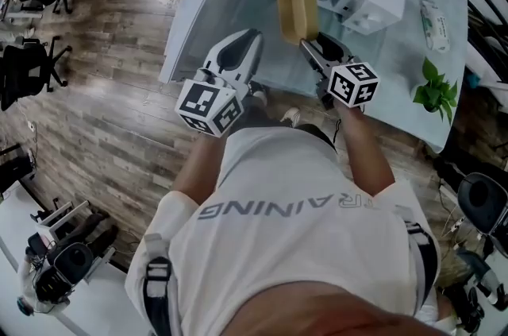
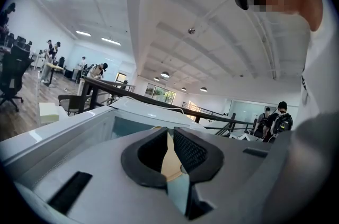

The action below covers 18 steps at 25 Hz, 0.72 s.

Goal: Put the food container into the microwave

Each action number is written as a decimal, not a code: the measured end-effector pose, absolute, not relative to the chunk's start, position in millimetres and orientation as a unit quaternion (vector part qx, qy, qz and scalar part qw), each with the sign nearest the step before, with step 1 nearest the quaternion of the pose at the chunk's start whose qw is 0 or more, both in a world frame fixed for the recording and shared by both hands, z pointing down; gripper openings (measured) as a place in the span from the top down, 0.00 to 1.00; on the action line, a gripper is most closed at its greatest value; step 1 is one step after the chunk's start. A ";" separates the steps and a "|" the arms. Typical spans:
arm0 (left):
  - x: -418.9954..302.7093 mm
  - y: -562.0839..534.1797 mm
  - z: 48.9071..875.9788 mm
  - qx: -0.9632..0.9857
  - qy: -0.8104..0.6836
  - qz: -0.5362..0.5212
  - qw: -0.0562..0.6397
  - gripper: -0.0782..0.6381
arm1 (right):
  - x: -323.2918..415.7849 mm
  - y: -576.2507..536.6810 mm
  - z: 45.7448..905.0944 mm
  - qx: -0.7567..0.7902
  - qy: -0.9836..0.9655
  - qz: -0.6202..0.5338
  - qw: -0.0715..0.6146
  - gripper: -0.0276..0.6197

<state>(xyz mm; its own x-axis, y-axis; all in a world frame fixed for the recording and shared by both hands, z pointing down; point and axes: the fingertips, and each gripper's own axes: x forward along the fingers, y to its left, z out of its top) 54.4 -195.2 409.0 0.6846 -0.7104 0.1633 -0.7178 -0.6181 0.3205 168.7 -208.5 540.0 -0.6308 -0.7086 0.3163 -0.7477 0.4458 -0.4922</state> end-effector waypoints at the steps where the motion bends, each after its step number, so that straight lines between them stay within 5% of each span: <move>1: 55.0 -197.2 408.8 0.900 -0.394 0.010 0.184 0.81 | 168.8 -213.3 543.9 0.432 -0.844 0.317 0.026 0.64; 18: 62.5 -229.9 415.1 0.908 -0.371 0.023 0.194 0.81 | 168.5 -312.6 573.1 0.485 -0.792 0.367 -0.049 0.64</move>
